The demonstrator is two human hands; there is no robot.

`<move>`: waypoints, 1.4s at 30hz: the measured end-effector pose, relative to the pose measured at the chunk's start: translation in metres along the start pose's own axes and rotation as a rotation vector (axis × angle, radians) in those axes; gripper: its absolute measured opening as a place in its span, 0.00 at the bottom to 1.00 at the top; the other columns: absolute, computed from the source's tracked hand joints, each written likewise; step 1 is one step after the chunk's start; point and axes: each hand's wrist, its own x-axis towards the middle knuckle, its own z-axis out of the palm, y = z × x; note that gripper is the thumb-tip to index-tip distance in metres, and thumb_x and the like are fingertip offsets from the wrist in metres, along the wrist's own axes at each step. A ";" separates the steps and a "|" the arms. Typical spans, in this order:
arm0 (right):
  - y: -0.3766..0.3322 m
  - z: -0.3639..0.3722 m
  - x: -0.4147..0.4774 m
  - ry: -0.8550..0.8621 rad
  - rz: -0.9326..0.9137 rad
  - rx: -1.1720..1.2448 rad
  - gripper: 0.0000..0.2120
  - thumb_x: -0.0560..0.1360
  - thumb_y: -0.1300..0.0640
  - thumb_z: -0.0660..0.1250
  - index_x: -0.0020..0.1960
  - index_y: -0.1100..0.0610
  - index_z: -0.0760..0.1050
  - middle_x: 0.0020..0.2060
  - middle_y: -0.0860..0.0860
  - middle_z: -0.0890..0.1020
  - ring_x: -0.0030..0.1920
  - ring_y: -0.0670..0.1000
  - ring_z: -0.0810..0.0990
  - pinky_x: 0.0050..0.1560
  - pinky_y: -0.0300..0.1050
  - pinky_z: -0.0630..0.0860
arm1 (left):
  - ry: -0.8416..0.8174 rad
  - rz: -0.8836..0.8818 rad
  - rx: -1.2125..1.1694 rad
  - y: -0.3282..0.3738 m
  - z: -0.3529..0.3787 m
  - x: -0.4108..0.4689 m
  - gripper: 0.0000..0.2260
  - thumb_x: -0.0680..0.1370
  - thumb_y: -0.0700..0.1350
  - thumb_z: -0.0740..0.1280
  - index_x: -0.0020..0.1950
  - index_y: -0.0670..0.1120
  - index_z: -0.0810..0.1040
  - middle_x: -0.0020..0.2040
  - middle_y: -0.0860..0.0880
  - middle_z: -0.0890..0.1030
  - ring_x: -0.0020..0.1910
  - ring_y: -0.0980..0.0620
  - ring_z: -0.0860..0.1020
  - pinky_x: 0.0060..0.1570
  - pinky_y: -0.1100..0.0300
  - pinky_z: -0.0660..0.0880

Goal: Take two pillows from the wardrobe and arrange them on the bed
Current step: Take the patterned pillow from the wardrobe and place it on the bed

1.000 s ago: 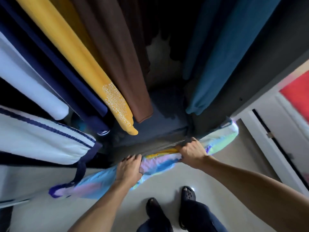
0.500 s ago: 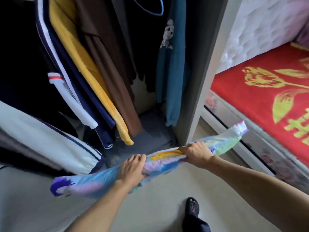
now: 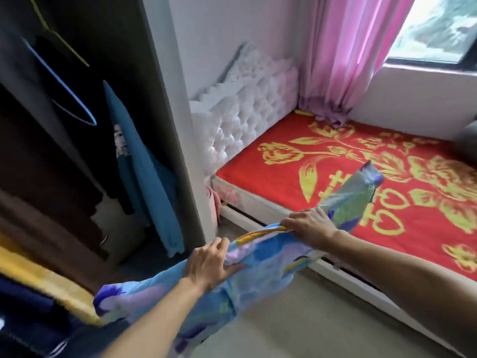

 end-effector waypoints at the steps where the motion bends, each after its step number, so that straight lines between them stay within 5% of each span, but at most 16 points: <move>1: 0.020 -0.003 -0.007 0.062 0.025 0.009 0.11 0.67 0.56 0.74 0.49 0.51 0.81 0.36 0.50 0.83 0.37 0.55 0.84 0.29 0.44 0.74 | 0.021 0.033 0.006 0.011 0.004 0.021 0.27 0.68 0.73 0.58 0.39 0.48 0.72 0.32 0.51 0.78 0.29 0.49 0.79 0.22 0.59 0.72; 10: 0.214 0.004 -0.018 0.234 0.183 -0.064 0.09 0.61 0.60 0.79 0.38 0.54 0.82 0.30 0.51 0.80 0.33 0.54 0.81 0.32 0.45 0.77 | 0.155 0.161 -0.033 0.111 0.054 0.212 0.15 0.77 0.57 0.55 0.38 0.49 0.70 0.29 0.51 0.76 0.26 0.49 0.78 0.17 0.59 0.68; 16: 0.307 0.022 0.012 0.280 0.235 -0.090 0.04 0.66 0.59 0.75 0.40 0.53 0.81 0.37 0.53 0.80 0.40 0.57 0.80 0.39 0.51 0.78 | 0.101 0.141 -0.013 0.140 0.081 0.303 0.12 0.76 0.57 0.56 0.40 0.50 0.70 0.30 0.52 0.76 0.27 0.51 0.78 0.18 0.59 0.68; 25: 0.398 0.048 0.133 0.247 0.289 -0.023 0.06 0.71 0.61 0.68 0.47 0.54 0.79 0.43 0.50 0.83 0.45 0.55 0.82 0.54 0.50 0.74 | 0.047 0.122 -0.002 0.087 0.110 0.440 0.13 0.73 0.55 0.69 0.38 0.48 0.71 0.31 0.50 0.76 0.28 0.49 0.78 0.20 0.59 0.69; 31: 0.453 0.057 0.225 0.218 0.380 0.018 0.08 0.74 0.59 0.62 0.51 0.54 0.76 0.47 0.48 0.83 0.52 0.54 0.80 0.58 0.49 0.69 | 0.026 0.030 -0.167 0.032 0.133 0.549 0.16 0.80 0.59 0.53 0.50 0.47 0.70 0.43 0.46 0.84 0.42 0.40 0.82 0.34 0.52 0.72; 37: 0.504 0.066 0.286 0.286 0.439 0.070 0.01 0.73 0.60 0.67 0.44 0.56 0.76 0.40 0.51 0.83 0.44 0.57 0.81 0.52 0.52 0.74 | 0.028 0.073 -0.219 -0.001 0.151 0.634 0.15 0.80 0.57 0.54 0.49 0.46 0.70 0.40 0.44 0.84 0.39 0.38 0.81 0.32 0.53 0.71; 42: 0.554 0.077 0.351 0.299 0.403 0.130 0.04 0.71 0.60 0.67 0.45 0.55 0.77 0.42 0.50 0.84 0.48 0.55 0.82 0.53 0.51 0.74 | 0.017 -0.032 -0.223 -0.024 0.173 0.697 0.15 0.80 0.56 0.56 0.50 0.45 0.70 0.41 0.40 0.83 0.41 0.35 0.80 0.34 0.49 0.71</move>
